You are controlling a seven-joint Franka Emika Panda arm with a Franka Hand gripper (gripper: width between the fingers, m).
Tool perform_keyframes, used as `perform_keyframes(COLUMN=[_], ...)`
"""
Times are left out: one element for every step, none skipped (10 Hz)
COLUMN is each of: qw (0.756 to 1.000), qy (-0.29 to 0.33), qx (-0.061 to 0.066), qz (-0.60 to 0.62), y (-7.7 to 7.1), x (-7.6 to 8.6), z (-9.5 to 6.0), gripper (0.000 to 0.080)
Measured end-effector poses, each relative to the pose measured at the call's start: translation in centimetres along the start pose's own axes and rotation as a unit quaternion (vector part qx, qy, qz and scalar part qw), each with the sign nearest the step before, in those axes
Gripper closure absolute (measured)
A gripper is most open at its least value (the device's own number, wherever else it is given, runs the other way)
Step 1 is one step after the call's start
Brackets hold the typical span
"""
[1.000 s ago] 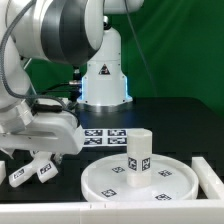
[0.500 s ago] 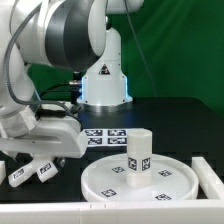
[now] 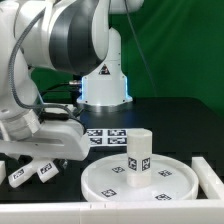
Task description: Assemble round table
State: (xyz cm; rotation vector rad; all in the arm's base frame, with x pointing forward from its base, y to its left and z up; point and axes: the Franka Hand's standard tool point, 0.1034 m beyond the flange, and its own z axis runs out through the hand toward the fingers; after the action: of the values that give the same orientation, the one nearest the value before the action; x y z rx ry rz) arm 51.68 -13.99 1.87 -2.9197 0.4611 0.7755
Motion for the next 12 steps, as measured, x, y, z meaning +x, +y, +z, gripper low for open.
perform_keyframes(qw=[1.000, 1.000, 1.000, 1.000, 1.000, 1.000, 1.000, 1.000, 1.000, 1.000, 1.000, 0.999], qy=[0.002, 0.005, 0.005, 0.005, 0.006, 0.006, 0.006, 0.006, 0.006, 0.006, 0.005, -0.006], qx=[-0.001, -0.001, -0.001, -0.001, -0.002, -0.002, -0.001, -0.001, -0.001, -0.001, -0.007, -0.046], qz=[-0.001, -0.001, -0.001, -0.001, -0.001, -0.001, -0.001, -0.001, -0.001, -0.001, -0.003, -0.013], y=[0.0, -0.1, -0.1, -0.1, 0.0, 0.0, 0.0, 0.0, 0.0, 0.0, 0.0, 0.0], x=[0.1, 0.2, 0.2, 0.2, 0.3, 0.3, 0.3, 0.3, 0.3, 0.3, 0.2, -0.5], z=[0.1, 0.2, 0.2, 0.2, 0.0, 0.0, 0.0, 0.0, 0.0, 0.0, -0.2, -1.1], gripper=[0.0150, 0.0150, 0.0178, 0.0178, 0.0350, 0.0368, 0.0368, 0.0368, 0.0368, 0.0368, 0.0368, 0.0367])
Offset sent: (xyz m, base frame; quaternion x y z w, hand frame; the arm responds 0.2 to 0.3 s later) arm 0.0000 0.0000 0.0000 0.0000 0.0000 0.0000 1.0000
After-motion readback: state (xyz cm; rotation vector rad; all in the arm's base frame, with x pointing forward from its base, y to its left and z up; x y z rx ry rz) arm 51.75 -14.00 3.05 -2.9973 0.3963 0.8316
